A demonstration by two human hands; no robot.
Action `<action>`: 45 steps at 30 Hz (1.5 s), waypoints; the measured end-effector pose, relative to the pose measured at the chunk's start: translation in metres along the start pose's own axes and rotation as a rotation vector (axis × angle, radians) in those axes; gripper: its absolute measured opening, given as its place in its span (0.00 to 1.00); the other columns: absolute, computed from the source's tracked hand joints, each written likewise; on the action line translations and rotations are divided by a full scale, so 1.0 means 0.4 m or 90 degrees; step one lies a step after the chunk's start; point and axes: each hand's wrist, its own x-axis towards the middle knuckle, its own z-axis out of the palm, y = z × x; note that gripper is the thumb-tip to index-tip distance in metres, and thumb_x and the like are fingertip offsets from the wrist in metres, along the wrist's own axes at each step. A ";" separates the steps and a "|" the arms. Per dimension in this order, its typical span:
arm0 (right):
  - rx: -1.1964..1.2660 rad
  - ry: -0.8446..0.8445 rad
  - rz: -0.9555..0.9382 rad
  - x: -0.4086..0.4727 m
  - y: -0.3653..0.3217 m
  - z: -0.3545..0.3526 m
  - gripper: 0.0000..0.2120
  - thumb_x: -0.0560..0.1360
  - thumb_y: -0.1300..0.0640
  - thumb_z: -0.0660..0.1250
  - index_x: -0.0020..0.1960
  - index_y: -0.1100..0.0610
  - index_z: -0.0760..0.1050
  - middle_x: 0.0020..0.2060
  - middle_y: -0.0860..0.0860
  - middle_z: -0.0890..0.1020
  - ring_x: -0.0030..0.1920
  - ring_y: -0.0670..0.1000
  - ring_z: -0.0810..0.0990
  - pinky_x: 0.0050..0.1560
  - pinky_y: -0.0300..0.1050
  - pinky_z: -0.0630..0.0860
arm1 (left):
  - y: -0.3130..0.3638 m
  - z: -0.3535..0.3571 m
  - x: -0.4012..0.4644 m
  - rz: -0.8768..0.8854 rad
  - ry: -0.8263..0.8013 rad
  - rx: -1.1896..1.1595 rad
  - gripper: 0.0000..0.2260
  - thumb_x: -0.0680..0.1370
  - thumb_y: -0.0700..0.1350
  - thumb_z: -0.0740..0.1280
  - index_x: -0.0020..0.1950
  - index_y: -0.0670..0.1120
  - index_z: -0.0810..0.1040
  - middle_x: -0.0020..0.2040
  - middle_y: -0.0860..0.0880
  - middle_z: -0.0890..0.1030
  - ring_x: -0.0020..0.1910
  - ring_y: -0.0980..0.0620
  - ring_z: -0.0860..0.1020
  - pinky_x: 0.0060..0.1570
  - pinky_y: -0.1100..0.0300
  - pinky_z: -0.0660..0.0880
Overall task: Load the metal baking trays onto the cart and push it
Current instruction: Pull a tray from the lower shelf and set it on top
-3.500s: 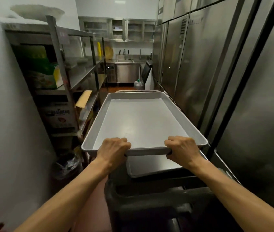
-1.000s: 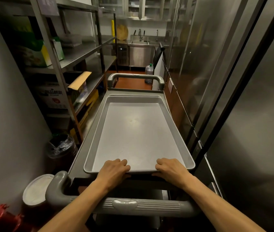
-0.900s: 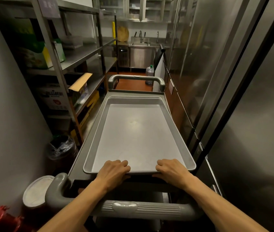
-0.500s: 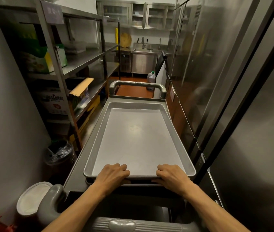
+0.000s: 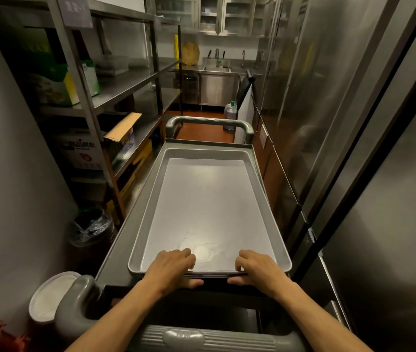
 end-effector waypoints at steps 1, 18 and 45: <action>0.001 -0.002 0.002 0.002 -0.001 0.002 0.21 0.72 0.37 0.64 0.51 0.54 0.73 0.48 0.50 0.76 0.45 0.51 0.75 0.44 0.47 0.76 | -0.001 0.004 0.001 0.005 -0.009 0.000 0.21 0.73 0.65 0.62 0.52 0.49 0.72 0.51 0.50 0.77 0.45 0.48 0.75 0.39 0.54 0.68; -0.115 -0.033 0.039 0.054 -0.063 0.026 0.06 0.75 0.56 0.66 0.48 0.58 0.71 0.44 0.54 0.75 0.38 0.54 0.72 0.34 0.47 0.65 | -0.058 0.031 -0.033 -0.023 0.009 0.019 0.14 0.74 0.34 0.64 0.56 0.46 0.74 0.54 0.45 0.76 0.47 0.44 0.74 0.39 0.54 0.67; 0.042 -0.008 0.130 0.104 -0.141 0.016 0.15 0.72 0.45 0.68 0.57 0.48 0.71 0.55 0.50 0.76 0.50 0.51 0.75 0.48 0.45 0.74 | -0.142 -0.005 -0.090 -0.081 -0.016 -0.076 0.15 0.76 0.54 0.66 0.60 0.50 0.72 0.59 0.49 0.74 0.55 0.50 0.71 0.56 0.54 0.70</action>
